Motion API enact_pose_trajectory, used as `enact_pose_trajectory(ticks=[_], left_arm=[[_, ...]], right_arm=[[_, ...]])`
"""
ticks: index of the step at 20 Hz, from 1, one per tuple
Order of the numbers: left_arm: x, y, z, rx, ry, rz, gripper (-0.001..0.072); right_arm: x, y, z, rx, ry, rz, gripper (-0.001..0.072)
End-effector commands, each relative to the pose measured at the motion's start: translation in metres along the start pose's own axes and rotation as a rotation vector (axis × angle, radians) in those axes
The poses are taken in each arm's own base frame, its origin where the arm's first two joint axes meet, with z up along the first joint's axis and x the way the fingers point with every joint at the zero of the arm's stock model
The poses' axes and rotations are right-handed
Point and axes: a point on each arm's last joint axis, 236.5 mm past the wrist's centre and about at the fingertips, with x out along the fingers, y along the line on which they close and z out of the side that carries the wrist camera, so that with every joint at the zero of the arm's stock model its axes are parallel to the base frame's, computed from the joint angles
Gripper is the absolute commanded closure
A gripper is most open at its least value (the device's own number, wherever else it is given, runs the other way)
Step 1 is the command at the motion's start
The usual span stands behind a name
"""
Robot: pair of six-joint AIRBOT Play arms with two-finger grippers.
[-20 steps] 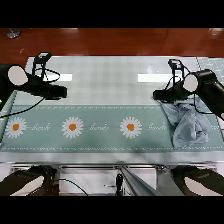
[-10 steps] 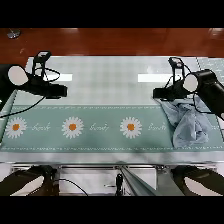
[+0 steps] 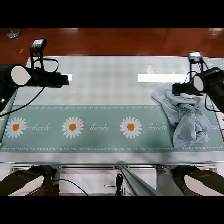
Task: Fold the shirts.
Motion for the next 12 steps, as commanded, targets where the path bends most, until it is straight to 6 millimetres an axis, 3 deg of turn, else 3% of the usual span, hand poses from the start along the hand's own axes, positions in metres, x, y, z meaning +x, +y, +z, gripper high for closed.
enact_pose_trajectory(ticks=[1,5,7,8,9,10,11,12], left_arm=[[0.013,0.002,0.018,-0.004,-0.073,0.002,0.0015],[0.041,0.006,-0.01,-0.01,0.047,0.01,0.0007],[0.05,0.007,-0.025,-0.013,0.107,0.014,0.0007],[0.051,0.008,-0.032,-0.017,0.135,0.016,0.0007],[0.049,0.008,-0.039,-0.016,0.166,0.017,0.0007],[0.046,0.008,-0.045,-0.016,0.194,0.018,0.0007],[0.04,0.009,-0.051,-0.013,0.229,0.02,0.0007],[0.032,0.012,-0.058,-0.016,0.27,0.024,0.0008]], right_arm=[[0.021,-0.047,-0.046,0.18,0.178,-0.034,0.0079],[0.055,-0.036,-0.129,0.236,0.376,0.046,0.0079],[0.064,-0.024,-0.149,0.242,0.399,0.081,0.009],[0.064,-0.014,-0.15,0.245,0.406,0.12,0.0137],[0.06,0.001,-0.148,0.236,0.411,0.19,0.0332],[0.055,0.019,-0.144,0.213,0.407,0.276,0.0581],[0.047,0.038,-0.134,0.2,0.391,0.374,0.0674],[0.037,0.049,-0.116,0.205,0.362,0.435,0.0674]])
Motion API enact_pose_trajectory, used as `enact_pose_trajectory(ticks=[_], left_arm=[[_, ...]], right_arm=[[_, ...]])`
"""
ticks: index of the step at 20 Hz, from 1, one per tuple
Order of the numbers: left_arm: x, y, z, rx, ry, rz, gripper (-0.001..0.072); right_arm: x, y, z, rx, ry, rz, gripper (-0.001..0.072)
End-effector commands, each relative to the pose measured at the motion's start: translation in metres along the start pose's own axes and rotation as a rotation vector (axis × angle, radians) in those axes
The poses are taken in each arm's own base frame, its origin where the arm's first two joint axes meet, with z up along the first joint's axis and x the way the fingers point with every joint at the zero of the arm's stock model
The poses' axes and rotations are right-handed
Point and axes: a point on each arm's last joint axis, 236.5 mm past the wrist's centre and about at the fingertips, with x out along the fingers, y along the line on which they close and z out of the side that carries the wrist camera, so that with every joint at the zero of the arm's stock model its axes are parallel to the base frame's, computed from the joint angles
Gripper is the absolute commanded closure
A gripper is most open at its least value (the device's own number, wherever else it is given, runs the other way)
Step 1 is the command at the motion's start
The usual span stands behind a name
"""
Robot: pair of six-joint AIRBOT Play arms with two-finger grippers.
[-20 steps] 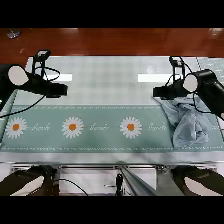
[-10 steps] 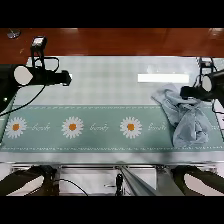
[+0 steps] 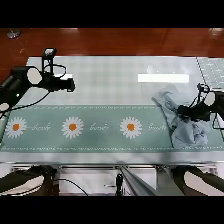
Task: Fold the shirts.
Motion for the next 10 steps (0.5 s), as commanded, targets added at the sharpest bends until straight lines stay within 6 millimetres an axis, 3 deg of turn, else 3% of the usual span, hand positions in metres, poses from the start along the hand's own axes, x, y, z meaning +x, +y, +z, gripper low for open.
enact_pose_trajectory(ticks=[1,2,3,5,7,9,10], left_arm=[[-0.018,0.01,-0.034,0.014,0.155,0.012,0.0008],[-0.031,0.017,-0.042,0.022,0.185,0.016,0.0008],[-0.048,0.024,-0.047,0.02,0.196,0.021,0.0008],[-0.088,0.03,-0.043,-0.012,0.101,0.02,0.0008],[-0.131,0.018,-0.04,-0.036,-0.05,-0.024,0.0008],[-0.161,0.004,-0.053,-0.036,-0.163,-0.068,0.0008],[-0.168,0.0,-0.065,-0.036,-0.188,-0.079,0.0008]], right_arm=[[-0.035,0.065,0.022,-0.023,-0.053,0.279,0.0673],[-0.067,0.076,0.048,-0.022,-0.146,0.325,0.0674],[-0.114,0.087,0.078,-0.033,-0.273,0.372,0.0674],[-0.221,0.102,0.118,-0.065,-0.528,0.456,0.0674],[-0.323,0.119,0.125,-0.156,-0.754,0.51,0.0674],[-0.402,0.145,0.105,-0.295,-0.92,0.559,0.0675],[-0.432,0.16,0.09,-0.361,-0.98,0.586,0.0674]])
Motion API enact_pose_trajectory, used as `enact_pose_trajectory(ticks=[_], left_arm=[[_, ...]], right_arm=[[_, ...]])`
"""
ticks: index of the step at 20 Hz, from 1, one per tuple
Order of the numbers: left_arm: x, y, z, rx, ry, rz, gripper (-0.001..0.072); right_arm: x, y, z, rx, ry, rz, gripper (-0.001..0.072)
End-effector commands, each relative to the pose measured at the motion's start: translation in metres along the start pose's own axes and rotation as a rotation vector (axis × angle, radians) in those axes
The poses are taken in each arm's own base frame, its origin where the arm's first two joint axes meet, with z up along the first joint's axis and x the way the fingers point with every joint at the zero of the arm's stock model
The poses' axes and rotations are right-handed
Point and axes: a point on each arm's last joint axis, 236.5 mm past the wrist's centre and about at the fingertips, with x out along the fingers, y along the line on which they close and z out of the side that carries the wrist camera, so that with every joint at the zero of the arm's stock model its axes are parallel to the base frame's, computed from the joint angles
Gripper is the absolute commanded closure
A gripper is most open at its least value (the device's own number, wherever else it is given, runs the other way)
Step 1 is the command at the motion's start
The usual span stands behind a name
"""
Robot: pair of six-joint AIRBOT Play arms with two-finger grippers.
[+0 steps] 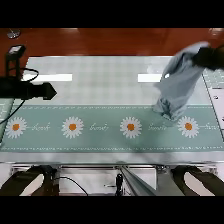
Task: Fold the shirts.
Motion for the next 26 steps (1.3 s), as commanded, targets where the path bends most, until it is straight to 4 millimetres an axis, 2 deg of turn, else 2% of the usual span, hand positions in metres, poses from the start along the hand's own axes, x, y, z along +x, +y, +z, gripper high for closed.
enact_pose_trajectory(ticks=[1,3,5,7,9,11,13,15,17,20,21,22,23,25,26], left_arm=[[-0.042,-0.015,-0.03,-0.006,-0.128,-0.052,0.0008],[-0.045,-0.014,-0.049,-0.02,-0.148,-0.053,0.0008],[-0.043,-0.014,-0.061,-0.021,-0.146,-0.053,0.0008],[-0.039,-0.013,-0.063,-0.038,-0.136,-0.054,0.0008],[-0.038,-0.013,-0.057,-0.046,-0.153,-0.055,0.0008],[-0.038,-0.012,-0.049,-0.062,-0.183,-0.054,0.0008],[-0.037,-0.011,-0.043,-0.064,-0.202,-0.053,0.0008],[-0.033,-0.01,-0.043,-0.068,-0.193,-0.052,0.0008],[-0.027,-0.009,-0.044,-0.072,-0.171,-0.05,0.0008],[-0.015,-0.007,-0.041,-0.081,-0.15,-0.046,0.0008],[-0.012,-0.005,-0.04,-0.084,-0.146,-0.044,0.0008],[-0.007,-0.005,-0.041,-0.094,-0.132,-0.044,0.0008],[-0.001,-0.005,-0.043,-0.115,-0.106,-0.048,0.0008],[0.013,-0.015,-0.062,-0.151,0.009,-0.092,0.0008],[0.021,-0.023,-0.079,-0.171,0.108,-0.126,0.0008]], right_arm=[[-0.089,0.102,0.062,-0.216,-0.242,0.179,0.0674],[-0.114,0.15,0.061,-0.3,-0.268,0.283,0.0675],[-0.129,0.191,0.048,-0.398,-0.27,0.378,0.0674],[-0.128,0.212,0.026,-0.474,-0.224,0.408,0.0674],[-0.111,0.226,-0.012,-0.526,-0.09,0.436,0.0675],[-0.075,0.236,-0.062,-0.549,0.082,0.455,0.0674],[-0.026,0.242,-0.123,-0.549,0.259,0.457,0.0674],[0.03,0.251,-0.196,-0.496,0.437,0.456,0.0674],[0.076,0.263,-0.264,-0.429,0.589,0.466,0.0674],[0.116,0.28,-0.334,-0.311,0.754,0.484,0.0673],[0.123,0.285,-0.349,-0.26,0.796,0.498,0.0608],[0.127,0.287,-0.355,-0.219,0.827,0.512,0.0244],[0.128,0.284,-0.349,-0.217,0.838,0.527,0.0094],[0.122,0.259,-0.308,-0.23,0.838,0.522,0.0094],[0.117,0.236,-0.283,-0.234,0.825,0.492,0.0094]])
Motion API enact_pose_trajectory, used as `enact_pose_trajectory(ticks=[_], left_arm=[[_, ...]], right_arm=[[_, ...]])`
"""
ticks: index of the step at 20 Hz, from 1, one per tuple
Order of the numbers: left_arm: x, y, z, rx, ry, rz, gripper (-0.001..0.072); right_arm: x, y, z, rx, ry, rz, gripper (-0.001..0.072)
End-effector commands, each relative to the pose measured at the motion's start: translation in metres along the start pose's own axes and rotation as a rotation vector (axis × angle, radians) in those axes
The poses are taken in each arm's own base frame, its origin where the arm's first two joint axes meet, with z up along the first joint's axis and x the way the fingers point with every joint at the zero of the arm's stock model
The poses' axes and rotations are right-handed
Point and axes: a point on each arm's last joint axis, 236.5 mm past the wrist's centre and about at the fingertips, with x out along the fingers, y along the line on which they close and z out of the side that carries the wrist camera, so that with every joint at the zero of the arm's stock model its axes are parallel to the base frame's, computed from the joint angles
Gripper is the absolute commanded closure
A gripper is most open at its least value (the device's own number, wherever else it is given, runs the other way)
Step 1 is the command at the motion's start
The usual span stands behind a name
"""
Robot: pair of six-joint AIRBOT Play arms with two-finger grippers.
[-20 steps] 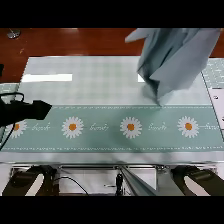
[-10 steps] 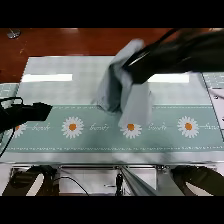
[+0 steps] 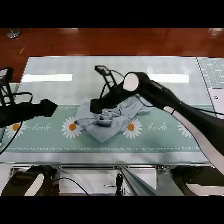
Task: Fold the shirts.
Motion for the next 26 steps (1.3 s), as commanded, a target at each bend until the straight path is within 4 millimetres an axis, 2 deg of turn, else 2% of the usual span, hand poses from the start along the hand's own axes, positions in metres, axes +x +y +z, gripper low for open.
enact_pose_trajectory(ticks=[1,3,4,5,6,7,8,10,13,15,17,18,19,20,23,26], left_arm=[[0.021,-0.018,-0.045,-0.055,0.25,-0.091,0.0008],[0.032,-0.047,-0.081,-0.035,0.415,-0.238,0.0008],[0.036,-0.052,-0.103,-0.012,0.501,-0.269,0.0008],[0.039,-0.051,-0.126,-0.007,0.584,-0.271,0.0008],[0.045,-0.05,-0.145,-0.021,0.636,-0.274,0.0008],[0.055,-0.053,-0.154,-0.055,0.635,-0.287,0.0008],[0.067,-0.066,-0.154,-0.097,0.591,-0.345,0.0008],[0.087,-0.09,-0.15,-0.2,0.522,-0.435,0.0008],[0.123,-0.111,-0.162,-0.178,0.52,-0.409,0.0008],[0.144,-0.133,-0.153,-0.195,0.469,-0.404,0.0008],[0.155,-0.154,-0.132,-0.238,0.411,-0.419,0.0011],[0.156,-0.163,-0.124,-0.225,0.395,-0.433,0.0084],[0.155,-0.17,-0.116,-0.201,0.385,-0.453,0.0444],[0.152,-0.177,-0.109,-0.142,0.37,-0.481,0.0687],[0.142,-0.188,-0.095,-0.105,0.371,-0.534,0.0687],[0.142,-0.184,-0.091,-0.115,0.368,-0.534,0.0687]], right_arm=[[-0.06,-0.049,0.006,0.039,0.018,-0.055,0.0094],[-0.136,-0.133,0.0,0.131,-0.038,-0.295,0.0094],[-0.17,-0.171,-0.012,0.194,-0.063,-0.389,0.0094],[-0.202,-0.209,-0.033,0.285,-0.093,-0.469,0.0094],[-0.223,-0.237,-0.056,0.378,-0.128,-0.507,0.0095],[-0.235,-0.261,-0.08,0.481,-0.185,-0.514,0.0095],[-0.238,-0.275,-0.098,0.581,-0.26,-0.485,0.0095],[-0.228,-0.284,-0.119,0.706,-0.367,-0.387,0.0096],[-0.193,-0.279,-0.136,0.747,-0.345,-0.281,0.0096],[-0.177,-0.279,-0.135,0.739,-0.309,-0.27,0.0099],[-0.16,-0.278,-0.125,0.721,-0.299,-0.269,0.0102],[-0.149,-0.278,-0.119,0.717,-0.298,-0.263,0.0102],[-0.137,-0.279,-0.11,0.711,-0.297,-0.256,0.0102],[-0.128,-0.28,-0.1,0.71,-0.299,-0.244,0.0102],[-0.109,-0.285,-0.062,0.672,-0.275,-0.22,0.0102],[-0.088,-0.286,-0.027,0.656,-0.23,-0.165,0.0102]])
